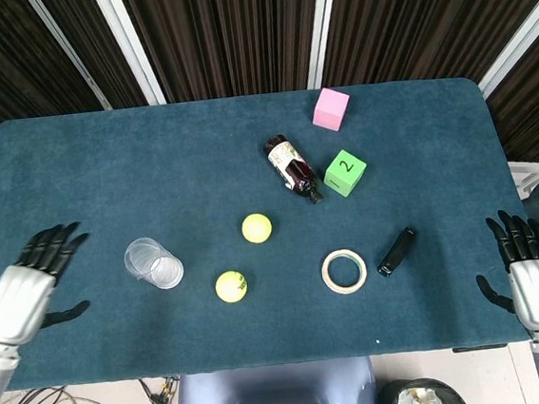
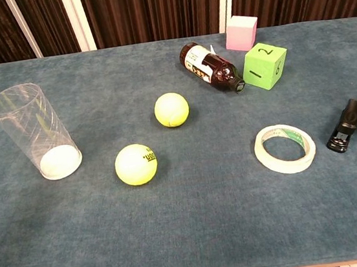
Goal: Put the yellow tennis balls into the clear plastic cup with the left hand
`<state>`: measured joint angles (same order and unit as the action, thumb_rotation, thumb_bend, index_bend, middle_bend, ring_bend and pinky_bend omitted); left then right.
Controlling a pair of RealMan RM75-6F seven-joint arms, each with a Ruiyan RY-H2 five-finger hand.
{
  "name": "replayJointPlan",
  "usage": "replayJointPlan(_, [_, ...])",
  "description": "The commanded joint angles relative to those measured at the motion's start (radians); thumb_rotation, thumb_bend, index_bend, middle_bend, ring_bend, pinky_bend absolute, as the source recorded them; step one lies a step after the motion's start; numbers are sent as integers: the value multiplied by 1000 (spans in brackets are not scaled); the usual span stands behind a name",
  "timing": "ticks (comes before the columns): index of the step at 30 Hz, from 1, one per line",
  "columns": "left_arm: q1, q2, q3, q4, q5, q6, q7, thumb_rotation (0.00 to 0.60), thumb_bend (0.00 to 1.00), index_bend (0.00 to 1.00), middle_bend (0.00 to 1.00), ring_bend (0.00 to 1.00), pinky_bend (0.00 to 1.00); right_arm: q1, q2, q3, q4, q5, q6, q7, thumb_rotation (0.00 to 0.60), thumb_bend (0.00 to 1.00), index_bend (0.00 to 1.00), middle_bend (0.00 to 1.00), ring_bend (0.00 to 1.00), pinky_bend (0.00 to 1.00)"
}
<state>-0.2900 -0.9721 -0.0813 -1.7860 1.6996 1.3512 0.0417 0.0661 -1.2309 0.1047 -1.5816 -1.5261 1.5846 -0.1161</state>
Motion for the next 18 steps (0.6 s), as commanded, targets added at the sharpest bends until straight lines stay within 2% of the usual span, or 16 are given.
replayJointPlan(1, [-135,52,-58,-129,31,-142,54,600,0,101,17,22,105,0,-3,1,2,1,1,-6,600,352,81,0,0,0])
replayJointPlan(7, [-249,26,-93,-213,1,-297,167,600,0,100,18,22,105,1,-11,0,4,9,-7,-19,600,352,80,0,0,0])
replayJointPlan(11, [-326,11,-102,-247,-85,-440,265,600,0,101,21,22,105,2,-17,-1,5,11,-11,-29,600,352,81,0,0,0])
replayJointPlan(18, [-415,-69,-102,-243,-227,-568,338,600,0,100,22,22,107,3,-22,0,5,17,-16,-40,600,352,81,0,0,0])
